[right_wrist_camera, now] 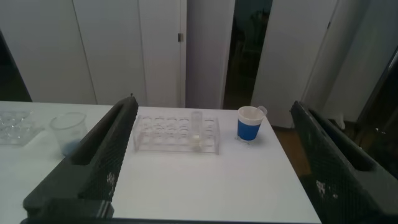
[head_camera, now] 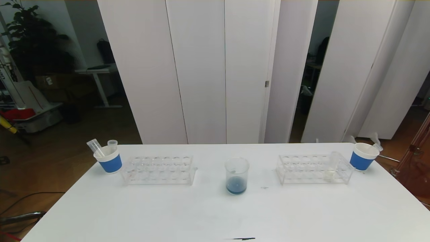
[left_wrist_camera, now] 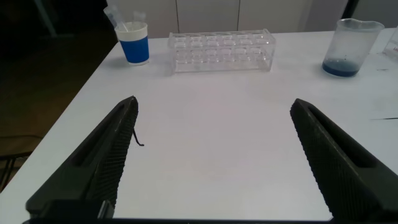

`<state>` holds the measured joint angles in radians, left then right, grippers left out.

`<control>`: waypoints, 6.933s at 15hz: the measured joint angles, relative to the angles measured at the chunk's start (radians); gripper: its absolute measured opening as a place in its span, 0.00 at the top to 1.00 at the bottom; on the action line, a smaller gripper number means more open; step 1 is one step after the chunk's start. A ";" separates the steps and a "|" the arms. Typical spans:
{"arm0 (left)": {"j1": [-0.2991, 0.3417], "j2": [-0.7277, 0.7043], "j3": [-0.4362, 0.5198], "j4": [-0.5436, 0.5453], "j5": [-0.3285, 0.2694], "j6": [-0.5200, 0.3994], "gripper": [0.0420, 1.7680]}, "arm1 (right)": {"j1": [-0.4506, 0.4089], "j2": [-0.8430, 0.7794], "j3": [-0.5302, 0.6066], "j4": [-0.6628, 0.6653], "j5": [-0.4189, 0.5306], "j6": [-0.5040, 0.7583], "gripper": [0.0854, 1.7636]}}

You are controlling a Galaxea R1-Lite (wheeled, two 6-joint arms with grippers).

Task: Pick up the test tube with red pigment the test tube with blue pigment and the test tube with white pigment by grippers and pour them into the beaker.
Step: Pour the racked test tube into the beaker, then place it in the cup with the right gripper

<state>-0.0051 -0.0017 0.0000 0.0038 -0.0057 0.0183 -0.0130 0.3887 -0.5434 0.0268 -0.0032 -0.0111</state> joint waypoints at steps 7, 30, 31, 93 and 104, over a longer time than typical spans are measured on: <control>0.000 0.000 0.000 0.000 0.000 0.000 0.01 | -0.015 0.472 -0.324 -0.051 -0.020 0.000 0.01; 0.000 0.000 0.000 0.000 0.000 0.000 0.01 | 0.005 1.378 0.246 -1.204 -0.055 0.021 0.01; 0.000 0.000 0.000 0.000 0.000 0.000 0.01 | 0.010 1.421 0.239 -1.223 -0.055 0.021 0.01; 0.000 0.000 0.000 0.000 0.000 0.000 0.01 | 0.050 1.559 -0.873 -0.408 0.348 0.011 0.71; 0.000 0.000 0.000 0.000 0.000 0.000 0.01 | 0.195 1.621 -0.891 -0.610 0.467 -0.109 0.71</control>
<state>-0.0051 -0.0013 0.0000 0.0038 -0.0062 0.0183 0.1821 2.0100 -1.4345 -0.5830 0.4643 -0.1202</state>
